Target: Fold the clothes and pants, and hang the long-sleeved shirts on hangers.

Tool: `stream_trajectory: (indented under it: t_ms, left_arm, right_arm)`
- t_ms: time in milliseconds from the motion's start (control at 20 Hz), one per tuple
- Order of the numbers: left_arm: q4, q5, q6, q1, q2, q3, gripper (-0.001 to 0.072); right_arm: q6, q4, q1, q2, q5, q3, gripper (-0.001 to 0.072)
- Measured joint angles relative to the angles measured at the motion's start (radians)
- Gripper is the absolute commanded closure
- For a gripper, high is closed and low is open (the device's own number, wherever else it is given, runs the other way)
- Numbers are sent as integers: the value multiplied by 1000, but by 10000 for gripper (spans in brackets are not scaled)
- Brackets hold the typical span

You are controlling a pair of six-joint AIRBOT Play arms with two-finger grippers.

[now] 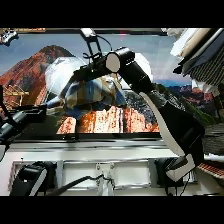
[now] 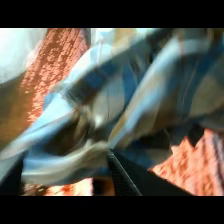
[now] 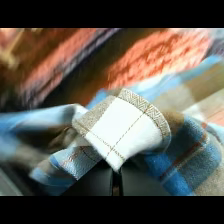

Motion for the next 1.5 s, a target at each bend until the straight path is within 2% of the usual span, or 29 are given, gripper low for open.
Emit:
stream_trajectory:
  t_ms: [150,300,400,450,600,750,850,950,1000,1050,1150,1300,1500]
  left_arm:
    - [16,60,-61,4,11,-12,134]
    - [47,117,-86,5,-4,22,135]
    - [102,126,-96,7,-20,54,195]
    - [147,122,-111,14,-26,70,195]
    - [315,42,-201,84,-40,93,195]
    - [414,-15,-263,224,-94,88,195]
    - [451,-6,-286,342,-169,86,227]
    - [472,51,-295,470,-276,109,227]
    - [481,78,-284,533,-348,142,227]
    - [487,95,-237,584,-424,189,238]
    - [489,93,-98,671,-603,337,239]
    - [463,5,31,761,-884,631,257]
    - [446,-112,121,811,-1168,933,277]
  right_arm:
    - [-55,23,22,2,162,31,683]
    - [-87,28,26,14,345,50,684]
    - [-100,6,27,19,428,55,684]
    - [-104,-5,27,20,452,57,684]
    - [-111,-27,27,22,483,60,683]
    - [-118,-35,27,23,485,60,683]
    - [-126,-38,27,23,472,60,683]
    - [-135,-40,27,23,455,60,683]
    - [-142,-40,27,23,448,60,684]
    - [-151,-40,27,23,439,60,683]
    - [-161,-40,27,23,424,60,683]
    - [-178,-41,27,23,388,60,683]
    - [-185,-41,27,23,319,60,683]
